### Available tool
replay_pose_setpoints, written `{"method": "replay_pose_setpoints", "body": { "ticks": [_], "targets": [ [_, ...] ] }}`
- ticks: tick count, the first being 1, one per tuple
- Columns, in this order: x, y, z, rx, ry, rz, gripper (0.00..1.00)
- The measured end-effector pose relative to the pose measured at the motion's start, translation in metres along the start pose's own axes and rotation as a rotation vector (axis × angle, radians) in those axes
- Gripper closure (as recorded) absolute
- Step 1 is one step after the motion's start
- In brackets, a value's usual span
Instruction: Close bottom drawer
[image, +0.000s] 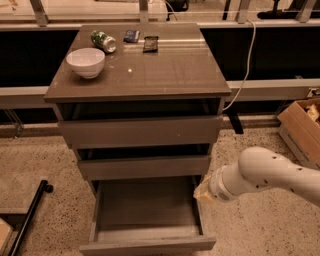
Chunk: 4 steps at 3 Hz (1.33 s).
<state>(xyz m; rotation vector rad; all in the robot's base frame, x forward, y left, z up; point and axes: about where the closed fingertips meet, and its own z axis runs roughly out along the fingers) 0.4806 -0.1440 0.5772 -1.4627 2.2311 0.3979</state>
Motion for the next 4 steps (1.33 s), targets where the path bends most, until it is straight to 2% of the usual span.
{"method": "replay_pose_setpoints", "body": {
  "ticks": [1,2,3,4],
  "targets": [
    [0.028,-0.001,0.044,-0.029,-0.067,0.071,1.0],
    [0.065,-0.002,0.093,-0.083,-0.109,0.157,1.0],
    [0.072,0.01,0.114,-0.124,-0.107,0.173,1.0],
    [0.068,0.015,0.121,-0.141,-0.089,0.157,1.0]
  ]
}}
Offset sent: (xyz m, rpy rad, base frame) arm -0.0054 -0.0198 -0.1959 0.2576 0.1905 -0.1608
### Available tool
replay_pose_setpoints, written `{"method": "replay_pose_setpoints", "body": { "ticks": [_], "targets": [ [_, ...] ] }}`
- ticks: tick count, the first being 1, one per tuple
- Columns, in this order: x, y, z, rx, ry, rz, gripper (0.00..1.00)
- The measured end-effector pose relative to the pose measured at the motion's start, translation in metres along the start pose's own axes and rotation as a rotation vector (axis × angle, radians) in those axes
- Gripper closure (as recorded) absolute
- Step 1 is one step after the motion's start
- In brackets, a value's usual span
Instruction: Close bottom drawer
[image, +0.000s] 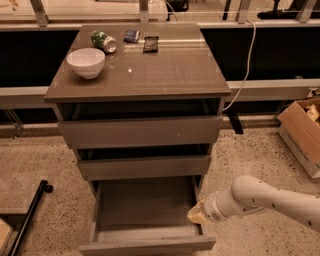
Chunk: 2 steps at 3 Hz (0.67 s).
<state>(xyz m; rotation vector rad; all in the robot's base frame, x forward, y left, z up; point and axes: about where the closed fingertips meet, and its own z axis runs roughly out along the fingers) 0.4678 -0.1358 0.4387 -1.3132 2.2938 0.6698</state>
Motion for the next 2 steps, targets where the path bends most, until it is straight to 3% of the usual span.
{"method": "replay_pose_setpoints", "body": {
  "ticks": [2],
  "targets": [
    [0.067,0.001,0.085,-0.127,0.168,0.083,1.0]
  ]
}}
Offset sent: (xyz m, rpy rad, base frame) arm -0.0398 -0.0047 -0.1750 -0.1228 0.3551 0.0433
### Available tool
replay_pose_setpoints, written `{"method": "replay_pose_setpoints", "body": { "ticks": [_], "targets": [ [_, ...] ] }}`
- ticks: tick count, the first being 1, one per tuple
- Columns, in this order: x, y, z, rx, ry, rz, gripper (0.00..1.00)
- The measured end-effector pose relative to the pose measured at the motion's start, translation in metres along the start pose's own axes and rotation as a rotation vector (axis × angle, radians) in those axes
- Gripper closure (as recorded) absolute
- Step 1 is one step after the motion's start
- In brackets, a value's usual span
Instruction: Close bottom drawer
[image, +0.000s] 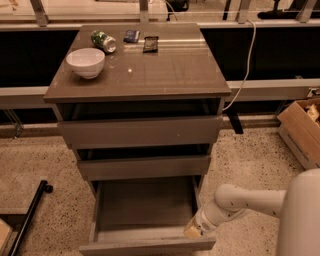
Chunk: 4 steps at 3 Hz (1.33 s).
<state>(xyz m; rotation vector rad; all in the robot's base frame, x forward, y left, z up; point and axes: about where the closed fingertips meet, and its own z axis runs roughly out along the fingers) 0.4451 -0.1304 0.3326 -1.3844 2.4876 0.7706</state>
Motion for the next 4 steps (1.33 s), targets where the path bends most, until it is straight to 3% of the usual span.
{"method": "replay_pose_setpoints", "body": {
  "ticks": [1,2,3,4],
  "targets": [
    [0.048,-0.011,0.053,-0.062,0.102,0.091,1.0],
    [0.082,-0.016,0.09,-0.099,0.134,0.172,1.0],
    [0.098,-0.024,0.119,-0.121,0.123,0.224,1.0],
    [0.091,-0.034,0.133,-0.126,0.088,0.216,1.0]
  ]
}}
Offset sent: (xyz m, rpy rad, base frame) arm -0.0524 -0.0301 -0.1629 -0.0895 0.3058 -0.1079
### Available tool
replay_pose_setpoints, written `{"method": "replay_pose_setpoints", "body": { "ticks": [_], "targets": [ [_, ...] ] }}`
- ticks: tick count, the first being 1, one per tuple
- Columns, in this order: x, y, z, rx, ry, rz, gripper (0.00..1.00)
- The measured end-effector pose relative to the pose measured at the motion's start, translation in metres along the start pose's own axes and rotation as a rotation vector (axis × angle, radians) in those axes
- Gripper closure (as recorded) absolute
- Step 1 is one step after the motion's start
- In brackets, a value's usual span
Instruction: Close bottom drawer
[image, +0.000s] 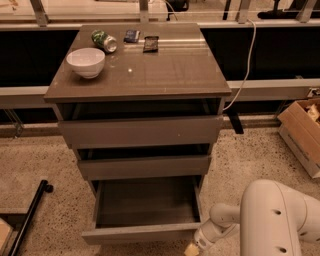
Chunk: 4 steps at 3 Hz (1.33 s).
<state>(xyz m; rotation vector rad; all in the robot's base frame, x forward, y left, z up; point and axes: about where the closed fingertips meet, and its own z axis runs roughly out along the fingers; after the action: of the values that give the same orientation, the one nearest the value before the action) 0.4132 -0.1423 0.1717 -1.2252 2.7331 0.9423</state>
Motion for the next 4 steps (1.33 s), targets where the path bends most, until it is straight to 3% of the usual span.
{"method": "replay_pose_setpoints", "body": {
  "ticks": [1,2,3,4],
  "targets": [
    [0.0,0.0,0.0,0.0,0.0,0.0,1.0],
    [-0.006,-0.008,0.0,0.034,-0.047,0.01,1.0],
    [-0.048,-0.035,-0.014,0.109,-0.09,-0.095,1.0],
    [-0.069,-0.052,-0.024,0.146,-0.103,-0.138,1.0]
  ]
}}
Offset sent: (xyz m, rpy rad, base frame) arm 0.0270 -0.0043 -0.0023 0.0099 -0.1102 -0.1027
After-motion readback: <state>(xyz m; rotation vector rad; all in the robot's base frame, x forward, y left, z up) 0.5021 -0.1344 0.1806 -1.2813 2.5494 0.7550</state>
